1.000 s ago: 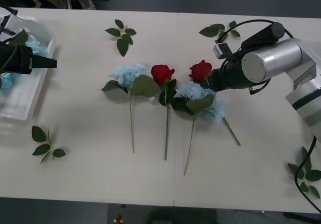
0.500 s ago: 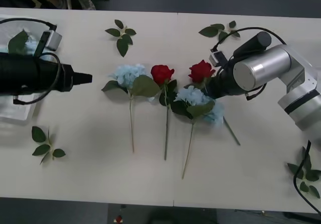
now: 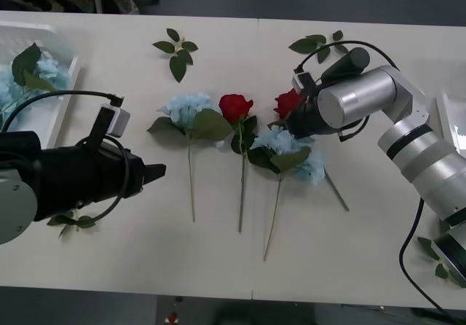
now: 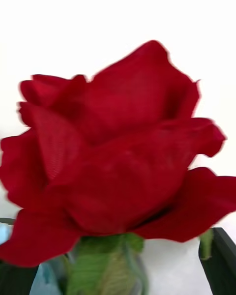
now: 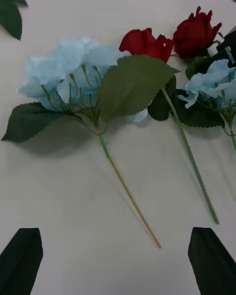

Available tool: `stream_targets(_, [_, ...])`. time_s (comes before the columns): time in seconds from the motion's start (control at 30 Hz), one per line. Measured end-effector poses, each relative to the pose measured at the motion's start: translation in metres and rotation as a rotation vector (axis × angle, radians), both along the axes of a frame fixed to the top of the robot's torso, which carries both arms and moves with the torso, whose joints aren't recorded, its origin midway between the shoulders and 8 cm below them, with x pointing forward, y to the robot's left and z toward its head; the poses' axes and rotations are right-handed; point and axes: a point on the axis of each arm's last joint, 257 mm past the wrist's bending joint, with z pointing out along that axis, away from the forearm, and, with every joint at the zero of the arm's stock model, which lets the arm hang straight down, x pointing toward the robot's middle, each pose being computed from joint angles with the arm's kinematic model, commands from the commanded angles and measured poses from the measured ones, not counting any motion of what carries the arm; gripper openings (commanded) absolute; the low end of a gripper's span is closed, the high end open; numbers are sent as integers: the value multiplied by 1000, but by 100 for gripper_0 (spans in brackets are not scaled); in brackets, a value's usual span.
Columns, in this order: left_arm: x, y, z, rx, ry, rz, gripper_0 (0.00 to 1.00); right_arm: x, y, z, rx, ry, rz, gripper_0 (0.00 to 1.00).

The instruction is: Put the red flowers into the right box and the blue flowers into the left box

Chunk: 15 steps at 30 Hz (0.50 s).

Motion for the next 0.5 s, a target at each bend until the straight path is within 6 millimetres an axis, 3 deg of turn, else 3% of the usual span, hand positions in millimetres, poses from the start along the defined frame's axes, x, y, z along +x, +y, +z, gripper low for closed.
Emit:
stream_targets(0.3, [9,-12,-12,-41,95,185,87,0,-4,-3,-10,2,-3,90])
stream_targets(0.5, [23,-22,-19,-111,163,285,86,4,-2,-12,-41,-20,25,77])
